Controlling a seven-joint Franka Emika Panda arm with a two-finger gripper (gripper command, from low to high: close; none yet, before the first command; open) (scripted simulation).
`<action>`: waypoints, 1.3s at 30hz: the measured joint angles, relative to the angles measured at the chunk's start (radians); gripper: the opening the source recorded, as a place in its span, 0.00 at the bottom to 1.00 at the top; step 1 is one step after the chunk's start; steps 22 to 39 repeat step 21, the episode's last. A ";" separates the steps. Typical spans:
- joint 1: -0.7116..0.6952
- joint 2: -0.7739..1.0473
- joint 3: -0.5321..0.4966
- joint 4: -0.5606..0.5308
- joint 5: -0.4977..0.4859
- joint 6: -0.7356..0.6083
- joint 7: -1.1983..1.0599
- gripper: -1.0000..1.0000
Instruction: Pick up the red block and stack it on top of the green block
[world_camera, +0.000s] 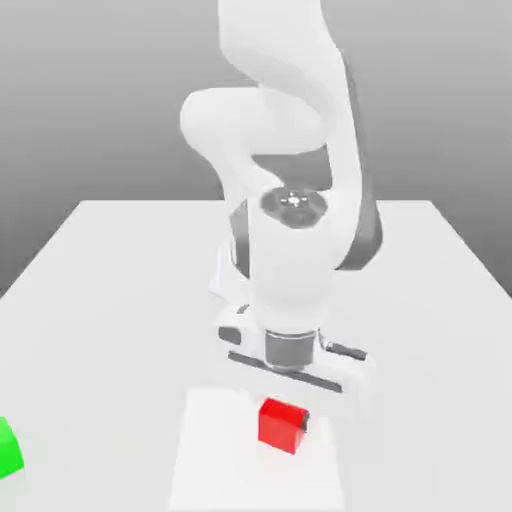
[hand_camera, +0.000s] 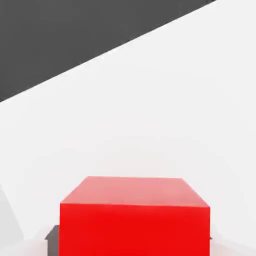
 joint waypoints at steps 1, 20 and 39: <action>-0.007 -0.027 -0.001 0.002 0.013 -0.029 -0.008 0.00; -0.415 0.273 -0.305 0.432 0.197 -0.169 -0.022 1.00; -0.415 0.273 -0.305 0.432 0.196 -0.169 -0.022 1.00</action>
